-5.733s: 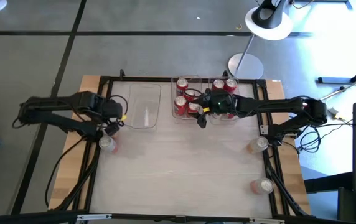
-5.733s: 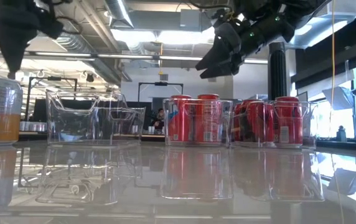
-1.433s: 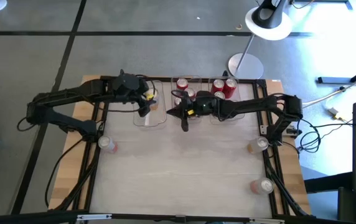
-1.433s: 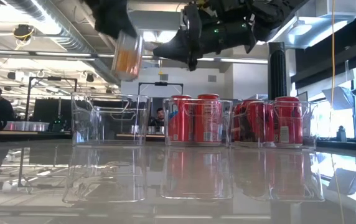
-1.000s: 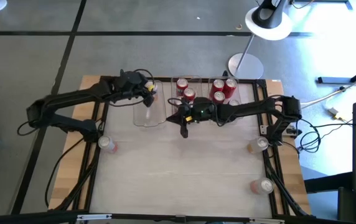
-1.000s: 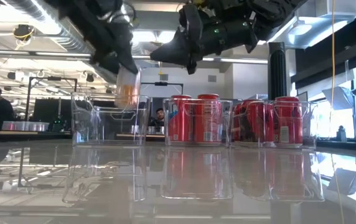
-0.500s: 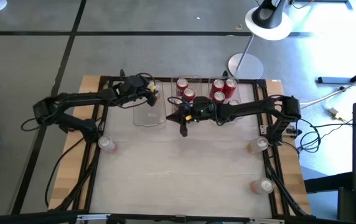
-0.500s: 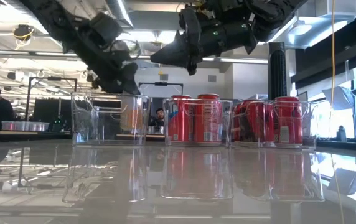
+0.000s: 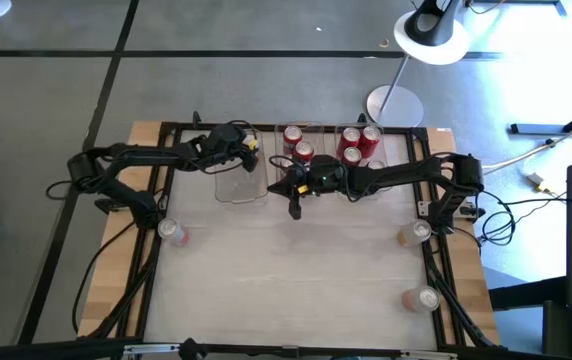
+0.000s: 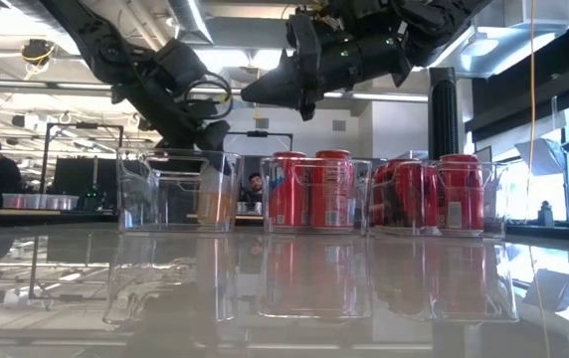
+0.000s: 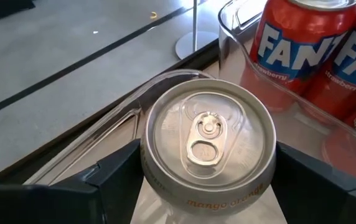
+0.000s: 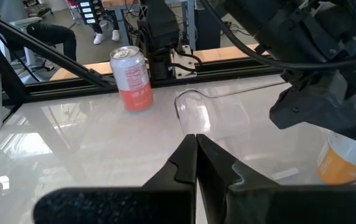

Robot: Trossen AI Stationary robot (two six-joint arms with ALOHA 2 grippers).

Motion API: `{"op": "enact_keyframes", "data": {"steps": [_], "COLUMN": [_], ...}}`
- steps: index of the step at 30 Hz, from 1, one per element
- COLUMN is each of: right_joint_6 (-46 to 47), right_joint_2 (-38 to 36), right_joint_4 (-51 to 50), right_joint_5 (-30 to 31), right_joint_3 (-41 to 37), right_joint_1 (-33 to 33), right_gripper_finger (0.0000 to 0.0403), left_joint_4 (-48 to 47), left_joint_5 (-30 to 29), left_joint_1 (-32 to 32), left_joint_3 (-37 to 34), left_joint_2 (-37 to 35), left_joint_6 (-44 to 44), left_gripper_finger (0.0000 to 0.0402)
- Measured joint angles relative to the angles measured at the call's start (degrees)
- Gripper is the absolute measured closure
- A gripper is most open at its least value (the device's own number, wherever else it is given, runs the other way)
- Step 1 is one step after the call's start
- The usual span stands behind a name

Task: Sort soda cans
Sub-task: Put the left orange white soda can into the left transparent bin, then put the orange white soda can into the left transparent bin

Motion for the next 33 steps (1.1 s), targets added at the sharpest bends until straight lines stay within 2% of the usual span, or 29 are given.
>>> {"op": "enact_keyframes", "data": {"steps": [8,14,18,20,24,28,33], "right_joint_6": [-0.1,-0.6,-0.7,0.8,0.1,-6.5,-6.8], "right_joint_2": [0.0,0.0,0.0,0.0,-0.5,-0.5,-0.6], "right_joint_4": [-0.1,0.0,2.5,4.9,2.2,-0.5,-7.0], "right_joint_5": [-0.1,0.1,2.8,6.9,13.0,16.7,17.5], "right_joint_3": [0.0,0.0,0.0,0.7,5.5,10.0,13.1], "right_joint_1": [0.0,0.0,0.0,0.0,0.0,0.0,0.0], "right_gripper_finger": [0.0386,0.0335,0.0276,0.0248,0.0204,0.0183,0.0183], "left_joint_4": [-1.5,-8.1,-12.8,-15.4,-17.2,-17.8,-19.9], "left_joint_5": [0.3,0.1,0.1,0.1,0.1,0.1,0.1], "left_joint_1": [0.0,0.1,-1.1,-2.2,-4.5,-6.6,-8.2], "left_joint_3": [0.2,2.9,5.3,6.0,6.9,7.0,7.0], "left_joint_2": [-1.7,-3.5,-7.1,-9.6,-15.8,-22.4,-27.5], "left_joint_6": [1.4,2.9,3.5,5.3,7.4,7.4,7.1], "left_gripper_finger": [0.0060,0.0038,0.0037,0.0036,0.0036,0.0036,0.0036]}}
